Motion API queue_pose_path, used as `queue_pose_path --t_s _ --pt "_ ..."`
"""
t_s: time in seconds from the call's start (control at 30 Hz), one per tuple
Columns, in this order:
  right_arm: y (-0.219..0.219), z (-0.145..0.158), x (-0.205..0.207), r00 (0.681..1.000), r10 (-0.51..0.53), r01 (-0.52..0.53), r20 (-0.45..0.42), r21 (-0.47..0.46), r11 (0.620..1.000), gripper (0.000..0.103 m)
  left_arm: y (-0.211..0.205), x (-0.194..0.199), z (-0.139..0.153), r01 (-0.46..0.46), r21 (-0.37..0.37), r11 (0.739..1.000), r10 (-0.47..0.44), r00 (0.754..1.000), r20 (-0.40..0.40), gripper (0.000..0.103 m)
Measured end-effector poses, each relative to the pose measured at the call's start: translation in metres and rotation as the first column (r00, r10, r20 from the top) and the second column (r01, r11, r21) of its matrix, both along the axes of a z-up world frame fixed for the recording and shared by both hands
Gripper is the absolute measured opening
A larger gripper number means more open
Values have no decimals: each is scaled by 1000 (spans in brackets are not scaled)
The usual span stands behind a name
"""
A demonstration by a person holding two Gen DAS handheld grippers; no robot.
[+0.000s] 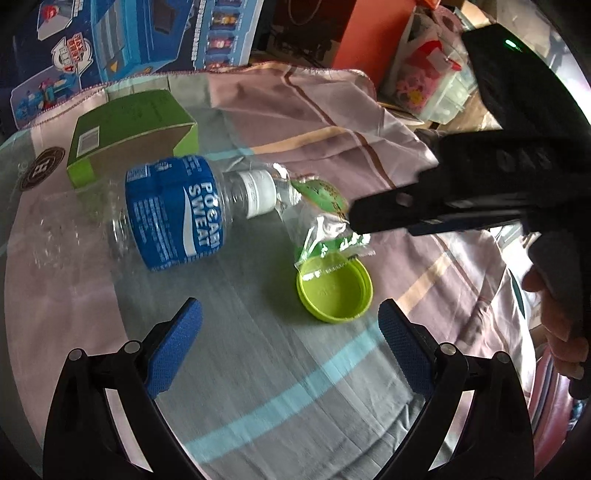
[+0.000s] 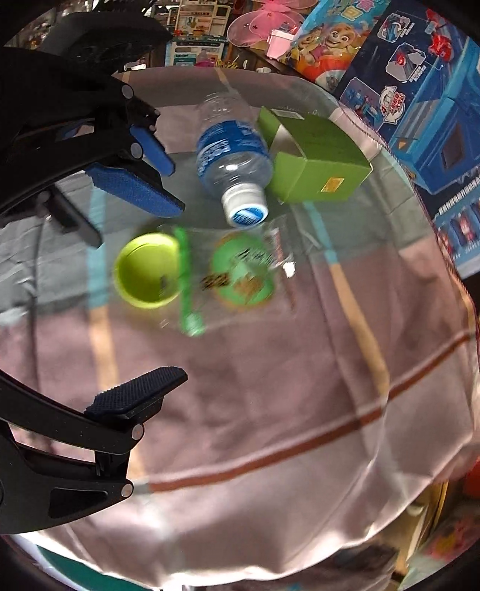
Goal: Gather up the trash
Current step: 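Move both tools back to the table toward the water bottle and lid, then grasp the green lid with the left tool while the right grasps the green snack packet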
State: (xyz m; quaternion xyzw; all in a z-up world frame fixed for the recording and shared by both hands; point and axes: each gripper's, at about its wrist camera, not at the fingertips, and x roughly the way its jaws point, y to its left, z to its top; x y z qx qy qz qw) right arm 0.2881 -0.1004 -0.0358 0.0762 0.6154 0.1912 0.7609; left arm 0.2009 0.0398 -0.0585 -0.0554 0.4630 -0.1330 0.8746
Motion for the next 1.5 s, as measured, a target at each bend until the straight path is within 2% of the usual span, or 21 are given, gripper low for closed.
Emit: queue_pose_path --t_s 0.23,0.3,0.33,0.47,0.6,0.8,0.97,1.07,1.17,1.2,1.23,1.37,1.5 --pt "16 -20 20 999 28 -28 -17 -10 1000 79 9 10 -4 5 -42 999 -5 1000 -6 96" --pt "19 -25 22 999 40 -40 -15 -8 999 65 9 11 -5 6 -44 999 -6 1000 -9 96" --pt "20 -27 21 999 46 -47 -17 -5 999 62 10 11 -6 7 -45 999 -7 1000 -11 96" --pt "19 -21 15 998 58 -57 34 -15 998 54 7 13 -8 13 -43 999 -14 1000 -20 96" --pt "1 -11 10 998 27 -27 54 0 1000 53 -1 13 -9 32 -35 999 -33 999 -24 96" --pt "-40 -2 -1 997 -47 46 57 19 999 53 -27 15 -11 70 22 997 -70 997 -22 96" --pt "-71 -2 -15 995 -85 83 44 33 996 53 -46 17 -15 68 130 989 -68 998 -6 95" --pt "-83 -3 -23 994 -101 99 47 38 994 53 -53 16 -16 55 183 982 -57 998 7 85" --pt "-94 -4 -31 993 -113 111 41 44 993 54 -61 13 -16 47 239 970 -53 998 21 70" --pt "-96 -5 -34 993 -115 113 41 47 992 54 -63 11 -16 46 255 966 -54 998 26 61" --pt "-100 -5 -38 992 -118 116 41 52 992 54 -67 10 -16 43 275 960 -54 998 34 57" --pt "-114 -4 -53 990 -136 132 48 73 989 54 -72 4 -14 21 279 960 -33 999 36 57" --pt "-132 0 -70 986 -157 151 60 99 984 54 -70 -3 -5 19 196 980 -19 1000 -1 57"
